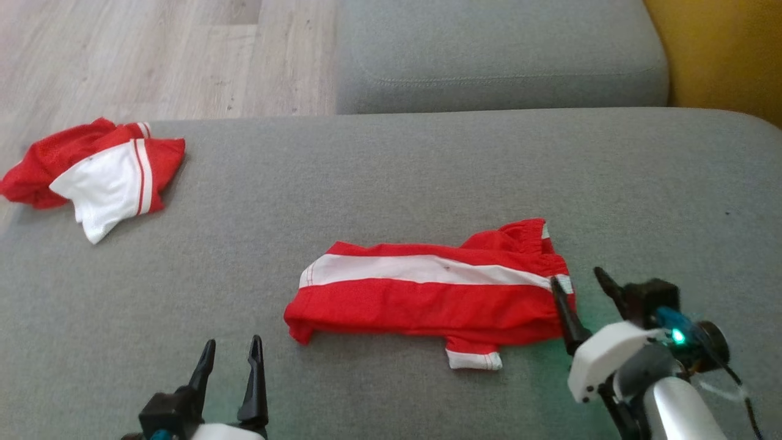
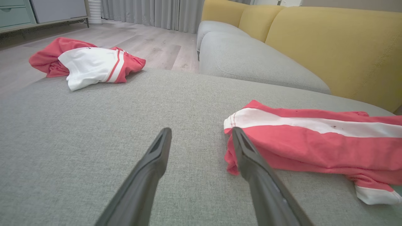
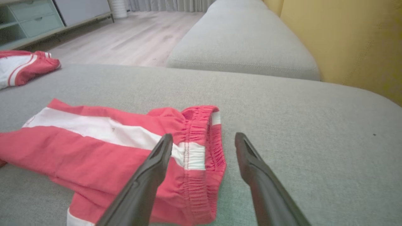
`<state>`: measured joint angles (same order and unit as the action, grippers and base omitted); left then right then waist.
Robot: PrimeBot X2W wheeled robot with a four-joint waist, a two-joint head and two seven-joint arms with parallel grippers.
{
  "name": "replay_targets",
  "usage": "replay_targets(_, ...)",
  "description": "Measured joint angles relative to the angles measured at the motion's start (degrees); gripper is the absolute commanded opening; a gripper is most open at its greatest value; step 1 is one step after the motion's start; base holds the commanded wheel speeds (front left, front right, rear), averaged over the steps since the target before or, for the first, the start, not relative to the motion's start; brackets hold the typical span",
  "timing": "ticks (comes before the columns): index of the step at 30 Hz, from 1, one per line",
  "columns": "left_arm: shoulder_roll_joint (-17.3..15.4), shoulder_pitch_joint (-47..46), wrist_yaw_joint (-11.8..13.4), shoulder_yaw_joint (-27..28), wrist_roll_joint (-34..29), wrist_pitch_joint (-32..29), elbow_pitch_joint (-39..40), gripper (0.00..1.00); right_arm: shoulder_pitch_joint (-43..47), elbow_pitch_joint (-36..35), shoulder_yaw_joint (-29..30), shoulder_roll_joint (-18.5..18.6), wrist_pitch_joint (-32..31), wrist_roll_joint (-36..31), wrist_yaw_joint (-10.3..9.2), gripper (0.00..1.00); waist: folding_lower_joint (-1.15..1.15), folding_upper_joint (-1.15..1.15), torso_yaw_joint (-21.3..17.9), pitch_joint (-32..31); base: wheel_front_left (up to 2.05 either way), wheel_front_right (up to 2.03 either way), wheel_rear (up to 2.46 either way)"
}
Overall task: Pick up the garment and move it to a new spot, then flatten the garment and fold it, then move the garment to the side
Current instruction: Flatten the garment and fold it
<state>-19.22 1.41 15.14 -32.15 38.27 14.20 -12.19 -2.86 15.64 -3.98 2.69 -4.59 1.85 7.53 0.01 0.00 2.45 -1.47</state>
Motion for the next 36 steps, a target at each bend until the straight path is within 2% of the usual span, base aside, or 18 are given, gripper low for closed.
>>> replay_targets(6, 0.0, -0.2, 0.3, -0.4, 0.0, 0.0, 0.7, 1.0, -1.4, 0.7, -3.5, 2.1, -9.4, 2.6, 0.0, 1.0, 0.0, 0.0, 1.4, 1.4, 0.0, 0.0, 0.0)
replay_targets(14, 0.1, -1.3, 0.5, -0.3, -0.2, 0.0, 1.0, 1.0, -3.1, -0.6, -5.5, 5.4, -13.1, 6.5, 0.0, 1.0, 0.0, 0.0, 2.6, 3.5, 0.0, 0.0, 0.0)
replay_targets(18, 0.2, -2.1, 0.4, -0.2, -0.5, 0.0, 1.3, 1.0, -4.7, -1.8, -7.1, 5.9, -13.6, 7.7, 0.0, 0.3, 0.0, 0.0, 2.8, 4.3, 0.0, 0.0, 0.0)
replay_targets(20, 0.1, -3.4, -0.2, -0.5, -0.5, -0.8, 1.3, 1.0, -4.8, -2.2, -7.5, 6.3, -13.6, 7.9, 0.0, 0.0, 0.0, 0.0, 2.8, 4.6, 0.0, 0.0, 0.0)
replay_targets(24, 0.6, -8.4, -1.9, -1.8, -0.5, -4.4, 1.4, 1.0, -4.7, -3.4, -8.3, 7.2, -13.7, 8.3, 0.0, 0.0, 0.0, 0.0, 2.6, 4.9, 0.0, 0.0, 0.0)
replay_targets(27, 2.1, -12.8, -2.8, -2.8, 0.3, -8.5, 0.9, 1.0, -4.6, -5.0, -8.8, 7.6, -14.1, 8.3, 0.0, 0.0, 0.0, 0.0, 2.3, 5.3, 0.0, 0.0, 0.0)
replay_targets(36, 5.1, -22.9, -4.6, -5.4, 3.4, -22.8, -7.5, 1.0, -4.4, -7.8, -11.9, 10.3, -16.1, 8.8, 0.0, 0.0, 0.0, 0.0, 0.1, 7.7, 0.0, 0.0, 0.0)
